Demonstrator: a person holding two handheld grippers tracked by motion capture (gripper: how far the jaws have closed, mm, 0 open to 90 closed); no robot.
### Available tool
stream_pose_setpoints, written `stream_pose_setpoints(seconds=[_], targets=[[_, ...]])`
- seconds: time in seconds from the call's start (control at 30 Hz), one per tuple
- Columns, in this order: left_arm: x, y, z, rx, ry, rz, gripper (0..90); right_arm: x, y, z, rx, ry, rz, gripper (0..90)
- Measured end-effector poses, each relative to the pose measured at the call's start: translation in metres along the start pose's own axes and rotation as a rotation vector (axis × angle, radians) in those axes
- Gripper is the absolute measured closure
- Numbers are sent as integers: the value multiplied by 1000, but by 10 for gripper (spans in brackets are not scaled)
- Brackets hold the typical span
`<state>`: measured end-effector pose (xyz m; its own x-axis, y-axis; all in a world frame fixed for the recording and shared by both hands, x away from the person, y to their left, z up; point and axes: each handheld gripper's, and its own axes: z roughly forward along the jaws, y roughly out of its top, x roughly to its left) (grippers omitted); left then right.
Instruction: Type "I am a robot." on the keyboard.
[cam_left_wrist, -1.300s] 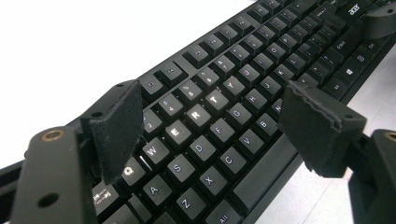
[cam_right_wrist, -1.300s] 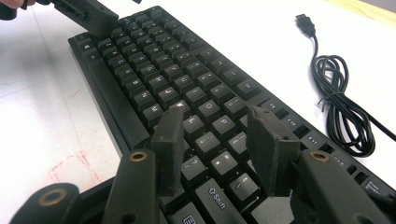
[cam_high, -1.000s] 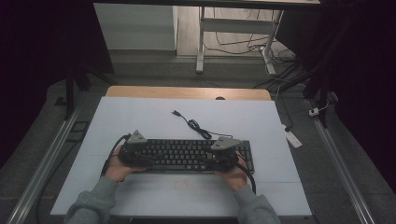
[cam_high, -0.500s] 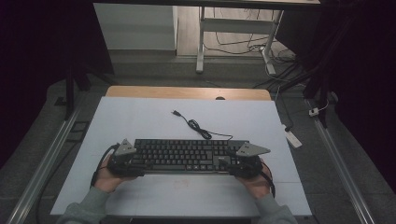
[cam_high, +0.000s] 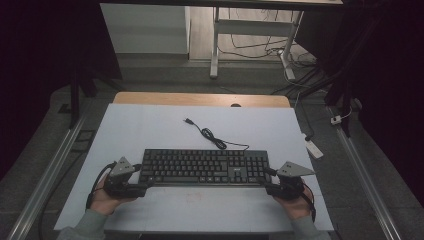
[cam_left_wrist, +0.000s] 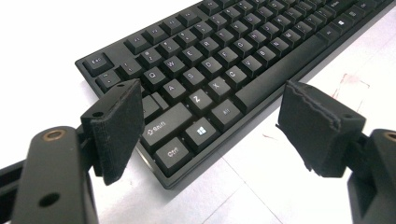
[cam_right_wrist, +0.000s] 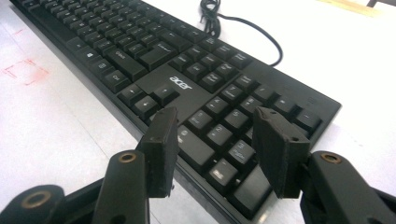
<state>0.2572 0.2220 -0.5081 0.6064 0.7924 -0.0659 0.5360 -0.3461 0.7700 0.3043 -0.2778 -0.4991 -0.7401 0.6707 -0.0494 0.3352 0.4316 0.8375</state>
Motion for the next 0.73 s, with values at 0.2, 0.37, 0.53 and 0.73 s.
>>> stream_pose_setpoints(seconds=[0.2, 0.37, 0.53, 0.73], targets=[[0, 2, 1, -2, -1, 6, 226, -3, -1, -2, -6, 5, -7, 506], [0, 3, 0, -4, 0, 7, 226, -2, -1, 0, -2, 12, -8, 506], [-1, 3, 0, -4, 1, 7, 226, -2, -1, -1, 2, 9, -11, 505], [-1, 4, 1, -2, -1, 9, 226, -2, -1, -1, -5, 12, -9, 500]])
